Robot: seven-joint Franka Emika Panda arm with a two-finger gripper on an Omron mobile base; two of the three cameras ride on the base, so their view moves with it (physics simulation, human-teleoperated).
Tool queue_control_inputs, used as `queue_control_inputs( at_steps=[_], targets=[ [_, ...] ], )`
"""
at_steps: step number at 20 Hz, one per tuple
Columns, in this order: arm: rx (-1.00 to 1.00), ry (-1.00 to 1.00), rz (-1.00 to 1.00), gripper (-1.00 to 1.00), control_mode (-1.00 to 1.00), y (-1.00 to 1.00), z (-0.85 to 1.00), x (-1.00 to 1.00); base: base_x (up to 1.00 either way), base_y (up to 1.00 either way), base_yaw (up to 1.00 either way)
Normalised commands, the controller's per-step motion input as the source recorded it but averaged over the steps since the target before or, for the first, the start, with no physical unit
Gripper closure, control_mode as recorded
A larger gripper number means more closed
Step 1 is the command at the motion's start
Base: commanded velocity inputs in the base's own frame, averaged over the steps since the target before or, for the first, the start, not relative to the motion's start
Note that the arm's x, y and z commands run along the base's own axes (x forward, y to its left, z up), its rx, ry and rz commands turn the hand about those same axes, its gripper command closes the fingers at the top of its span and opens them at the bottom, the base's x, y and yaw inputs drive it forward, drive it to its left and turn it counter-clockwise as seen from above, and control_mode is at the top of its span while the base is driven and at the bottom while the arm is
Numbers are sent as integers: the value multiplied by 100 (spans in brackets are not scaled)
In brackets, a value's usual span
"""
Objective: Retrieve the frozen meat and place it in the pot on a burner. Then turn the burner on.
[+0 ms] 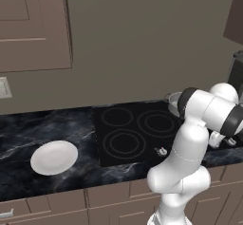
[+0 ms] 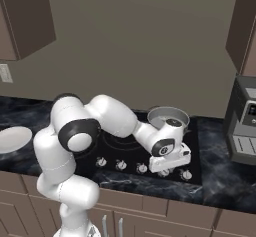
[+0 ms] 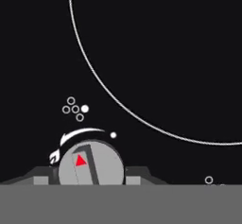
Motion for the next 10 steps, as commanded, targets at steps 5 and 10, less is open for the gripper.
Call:
queue_control_inputs(
  at_steps=[5, 10],
  targets=[
    [1, 0, 42, 100, -100, 0, -40, -20, 0, 0, 0],
    [0, 3, 36, 100, -100, 0, -33, -5, 0, 0, 0]
  ],
)
